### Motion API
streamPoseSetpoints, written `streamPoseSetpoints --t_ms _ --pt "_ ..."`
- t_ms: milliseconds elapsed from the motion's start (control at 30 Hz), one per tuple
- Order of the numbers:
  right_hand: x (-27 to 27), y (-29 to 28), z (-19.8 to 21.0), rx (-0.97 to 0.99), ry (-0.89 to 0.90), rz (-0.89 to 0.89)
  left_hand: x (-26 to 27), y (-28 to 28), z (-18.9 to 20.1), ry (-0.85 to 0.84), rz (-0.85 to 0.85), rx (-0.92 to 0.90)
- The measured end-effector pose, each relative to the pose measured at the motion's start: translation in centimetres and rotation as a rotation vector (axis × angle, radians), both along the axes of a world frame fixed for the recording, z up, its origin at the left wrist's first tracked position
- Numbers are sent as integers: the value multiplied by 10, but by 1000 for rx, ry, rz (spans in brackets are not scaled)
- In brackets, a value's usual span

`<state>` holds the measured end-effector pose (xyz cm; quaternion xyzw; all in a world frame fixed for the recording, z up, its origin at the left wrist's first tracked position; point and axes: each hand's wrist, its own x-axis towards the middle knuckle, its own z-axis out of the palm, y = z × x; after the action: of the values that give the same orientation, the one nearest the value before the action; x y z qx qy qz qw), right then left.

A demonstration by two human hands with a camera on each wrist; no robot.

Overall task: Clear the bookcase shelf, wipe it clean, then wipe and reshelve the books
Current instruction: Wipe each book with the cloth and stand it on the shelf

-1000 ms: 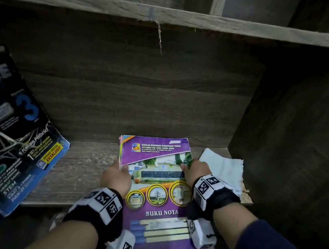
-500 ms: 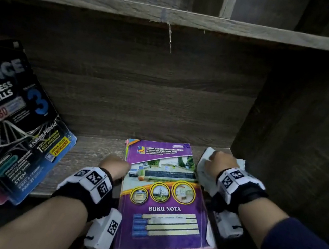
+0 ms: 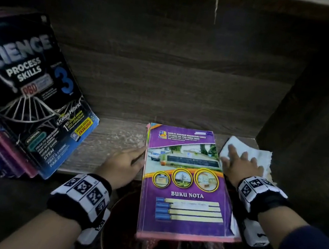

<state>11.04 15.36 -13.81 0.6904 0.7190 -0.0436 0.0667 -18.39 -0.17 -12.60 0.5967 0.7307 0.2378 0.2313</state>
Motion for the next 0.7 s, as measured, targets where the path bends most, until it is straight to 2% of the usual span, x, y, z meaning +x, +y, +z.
streamPoseSetpoints --t_ms 100,233,300,367,433,467,533,600,667,700 --pt "3 1 1 32 28 16 2 4 -6 3 10 -57" --pt "14 0 5 111 129 80 11 6 -15 103 -30 -148" --pt "21 -7 17 119 284 64 14 4 -20 143 -40 -141" --pt "27 -18 36 218 471 71 17 -1 -24 183 -42 -113" --pt "26 -32 58 336 658 128 19 -3 -25 220 -29 -80" --pt "23 -41 68 349 677 205 20 -5 -25 234 -22 -71" --pt "12 -58 80 225 523 410 22 -6 -25 254 -15 -59" --pt "-2 -74 76 -94 296 553 23 -6 -25 262 -9 -54" --pt "-13 -78 60 -322 236 612 23 -5 -26 264 -7 -50" --pt "-19 -79 52 -331 220 611 22 -5 -27 265 -8 -45"
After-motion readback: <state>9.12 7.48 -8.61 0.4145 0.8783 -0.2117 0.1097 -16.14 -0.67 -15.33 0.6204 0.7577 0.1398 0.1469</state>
